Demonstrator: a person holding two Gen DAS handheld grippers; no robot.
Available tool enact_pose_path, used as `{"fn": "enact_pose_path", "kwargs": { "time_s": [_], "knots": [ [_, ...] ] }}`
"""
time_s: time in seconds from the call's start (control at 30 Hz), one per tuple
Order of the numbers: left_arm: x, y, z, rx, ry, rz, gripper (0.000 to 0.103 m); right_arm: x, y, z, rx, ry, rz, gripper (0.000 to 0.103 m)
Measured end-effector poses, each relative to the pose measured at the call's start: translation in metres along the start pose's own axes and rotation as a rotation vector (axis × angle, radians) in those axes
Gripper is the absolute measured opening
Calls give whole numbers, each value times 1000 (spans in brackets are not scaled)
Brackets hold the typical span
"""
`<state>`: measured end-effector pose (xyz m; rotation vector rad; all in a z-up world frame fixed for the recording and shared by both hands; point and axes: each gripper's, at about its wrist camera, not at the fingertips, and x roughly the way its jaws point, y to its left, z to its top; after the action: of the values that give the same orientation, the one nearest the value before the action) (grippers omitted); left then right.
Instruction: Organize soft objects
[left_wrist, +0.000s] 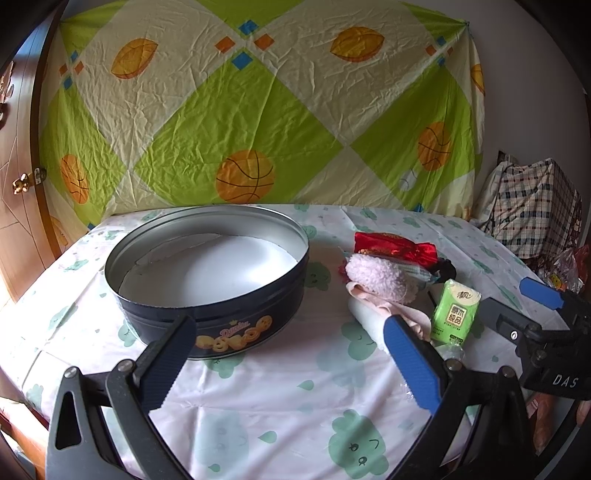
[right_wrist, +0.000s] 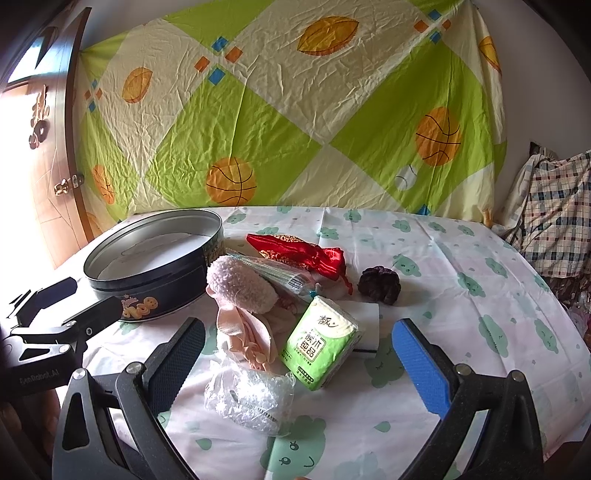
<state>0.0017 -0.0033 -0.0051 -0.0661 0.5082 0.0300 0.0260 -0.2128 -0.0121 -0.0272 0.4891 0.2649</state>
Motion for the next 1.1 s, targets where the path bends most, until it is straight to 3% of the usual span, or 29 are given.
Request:
{"fn": "enact_pose_path", "kwargs": {
  "time_s": [1.1],
  "knots": [
    [2,0,-1,3,2,3,103,1,-5,-6,19,7,11,102]
  ]
}}
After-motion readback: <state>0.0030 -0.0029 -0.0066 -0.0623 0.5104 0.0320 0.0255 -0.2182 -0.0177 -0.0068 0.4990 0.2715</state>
